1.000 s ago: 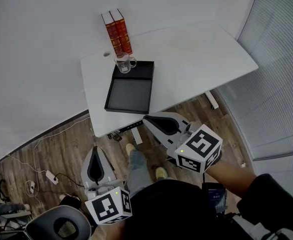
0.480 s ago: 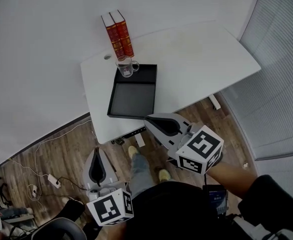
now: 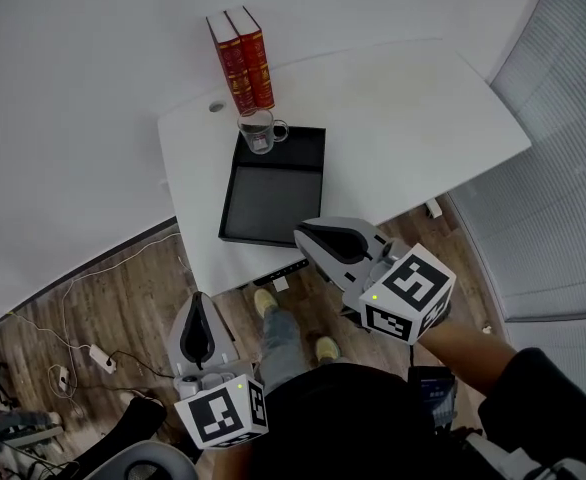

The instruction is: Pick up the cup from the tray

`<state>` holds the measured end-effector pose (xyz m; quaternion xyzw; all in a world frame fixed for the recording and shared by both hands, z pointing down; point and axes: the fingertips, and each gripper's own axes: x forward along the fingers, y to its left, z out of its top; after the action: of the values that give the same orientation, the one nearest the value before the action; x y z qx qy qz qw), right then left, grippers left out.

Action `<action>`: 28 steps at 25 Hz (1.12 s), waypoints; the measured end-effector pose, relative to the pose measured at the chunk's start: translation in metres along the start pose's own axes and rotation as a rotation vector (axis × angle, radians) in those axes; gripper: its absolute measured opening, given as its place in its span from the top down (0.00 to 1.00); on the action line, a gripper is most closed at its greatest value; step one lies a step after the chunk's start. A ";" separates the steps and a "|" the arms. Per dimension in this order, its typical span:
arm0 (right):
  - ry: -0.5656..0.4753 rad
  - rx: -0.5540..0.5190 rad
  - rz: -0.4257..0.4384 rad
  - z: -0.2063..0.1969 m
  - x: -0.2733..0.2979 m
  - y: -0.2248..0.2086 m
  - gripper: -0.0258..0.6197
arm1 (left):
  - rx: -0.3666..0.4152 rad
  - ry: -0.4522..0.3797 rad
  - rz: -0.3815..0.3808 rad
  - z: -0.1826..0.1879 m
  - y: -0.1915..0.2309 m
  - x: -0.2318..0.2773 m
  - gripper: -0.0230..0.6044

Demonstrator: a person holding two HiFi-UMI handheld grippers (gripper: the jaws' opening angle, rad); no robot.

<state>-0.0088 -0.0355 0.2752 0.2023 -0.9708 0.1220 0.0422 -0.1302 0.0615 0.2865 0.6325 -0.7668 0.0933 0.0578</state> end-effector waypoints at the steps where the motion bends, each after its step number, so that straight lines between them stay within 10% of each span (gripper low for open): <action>1: 0.003 0.005 -0.001 -0.001 0.005 -0.003 0.94 | -0.001 0.006 0.000 -0.002 0.004 0.005 0.96; 28: 0.063 0.031 -0.111 0.018 0.098 -0.073 0.94 | -0.030 0.041 -0.129 0.015 0.042 0.139 0.96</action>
<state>-0.0698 -0.1429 0.2869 0.2527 -0.9542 0.1410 0.0764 -0.1982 -0.0672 0.2976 0.6777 -0.7243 0.0909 0.0891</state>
